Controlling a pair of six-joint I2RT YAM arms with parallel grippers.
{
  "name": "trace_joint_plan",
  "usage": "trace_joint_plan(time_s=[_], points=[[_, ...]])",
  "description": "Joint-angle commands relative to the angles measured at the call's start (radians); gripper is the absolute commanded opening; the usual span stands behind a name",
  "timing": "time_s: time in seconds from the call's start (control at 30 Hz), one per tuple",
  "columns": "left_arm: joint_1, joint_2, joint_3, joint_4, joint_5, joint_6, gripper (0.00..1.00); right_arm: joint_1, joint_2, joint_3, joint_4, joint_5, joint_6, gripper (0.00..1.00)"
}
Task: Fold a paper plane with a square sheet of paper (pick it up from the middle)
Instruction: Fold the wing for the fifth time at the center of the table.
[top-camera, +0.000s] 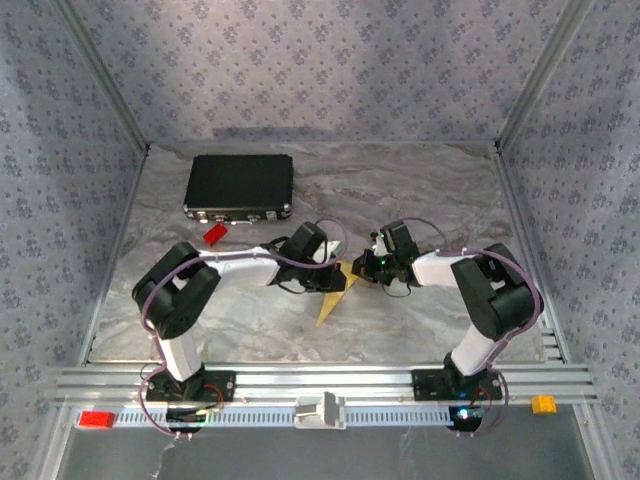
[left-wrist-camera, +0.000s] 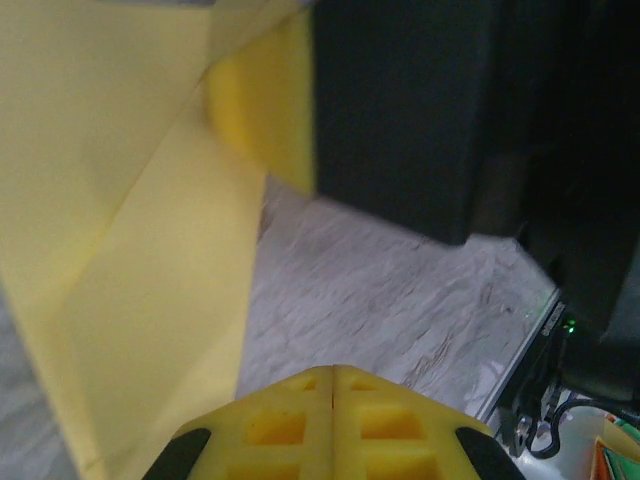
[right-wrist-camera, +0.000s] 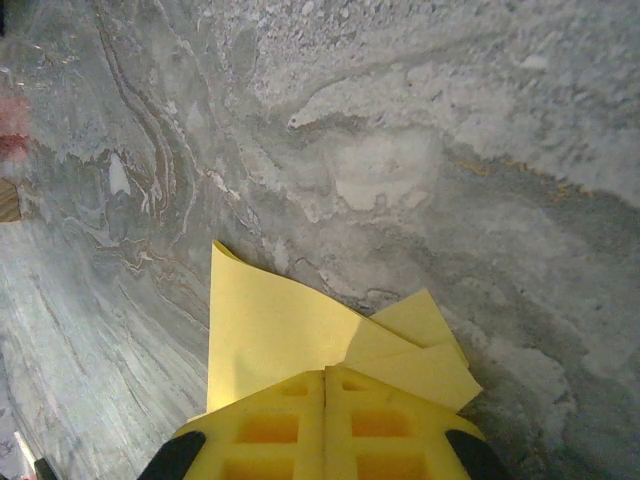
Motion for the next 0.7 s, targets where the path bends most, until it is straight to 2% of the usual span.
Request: trace_joint_plan(time_s=[0.0,0.23,0.67], points=[[-0.007,0.068,0.031,-0.04,0.039,0.029,0.05,-0.01,0.005,-0.039,-0.052,0.051,0.009,0.02],[-0.015,0.101,-0.003,-0.087,-0.007,0.051,0.05,-0.02,-0.012,-0.068,-0.042,0.057,0.017,0.02],[-0.047,-0.016,-0.121,-0.089,-0.03,0.034,0.07,-0.019,-0.005,-0.061,-0.056,0.064,0.015,0.02]])
